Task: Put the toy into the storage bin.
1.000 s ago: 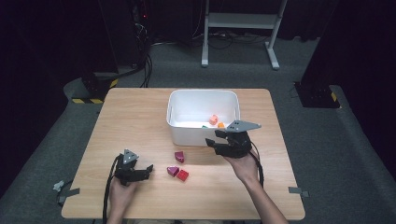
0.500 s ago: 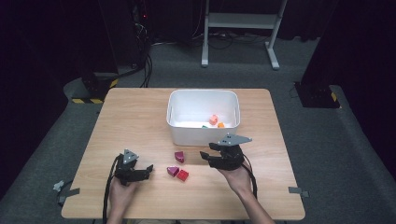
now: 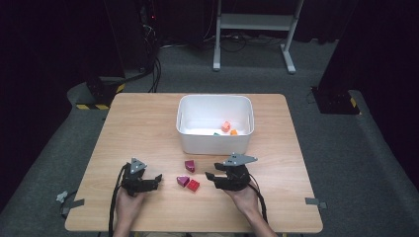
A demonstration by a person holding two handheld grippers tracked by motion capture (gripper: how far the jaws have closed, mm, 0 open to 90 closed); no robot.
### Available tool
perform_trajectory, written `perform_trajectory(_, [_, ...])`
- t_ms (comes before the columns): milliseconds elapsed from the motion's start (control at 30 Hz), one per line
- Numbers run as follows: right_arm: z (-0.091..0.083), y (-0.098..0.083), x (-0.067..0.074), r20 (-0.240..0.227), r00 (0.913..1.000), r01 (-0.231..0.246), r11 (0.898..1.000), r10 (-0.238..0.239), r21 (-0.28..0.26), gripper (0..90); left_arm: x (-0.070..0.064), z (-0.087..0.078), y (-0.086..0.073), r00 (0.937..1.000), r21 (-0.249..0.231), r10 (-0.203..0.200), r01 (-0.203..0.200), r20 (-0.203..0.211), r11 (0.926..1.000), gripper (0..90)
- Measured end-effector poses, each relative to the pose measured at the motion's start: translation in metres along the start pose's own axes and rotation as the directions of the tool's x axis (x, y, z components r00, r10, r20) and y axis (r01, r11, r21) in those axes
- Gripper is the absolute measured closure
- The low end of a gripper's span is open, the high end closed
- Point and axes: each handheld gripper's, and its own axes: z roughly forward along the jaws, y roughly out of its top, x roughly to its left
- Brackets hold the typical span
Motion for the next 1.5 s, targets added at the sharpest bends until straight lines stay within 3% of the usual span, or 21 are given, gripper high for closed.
perform_trajectory(333, [0.022,-0.011,0.011,-0.039,0.9992,0.014,0.999,-0.013,0.04,46.6,0.0,0.0,0.0,1.0,0.0,0.0,0.0,0.0,1.0,15.2])
perform_trajectory(867, [0.051,-0.014,0.025,-0.078,0.9961,0.048,0.995,-0.042,0.089,46.4,0.0,0.0,0.0,1.0,0.001,0.0,0.0,0.0,1.0,15.2])
perform_trajectory(1500, [0.064,-0.017,0.028,-0.06,0.9948,0.089,0.987,-0.082,0.13,49.3,0.0,0.0,0.0,1.0,0.0,-0.001,0.001,0.0,1.0,15.3])
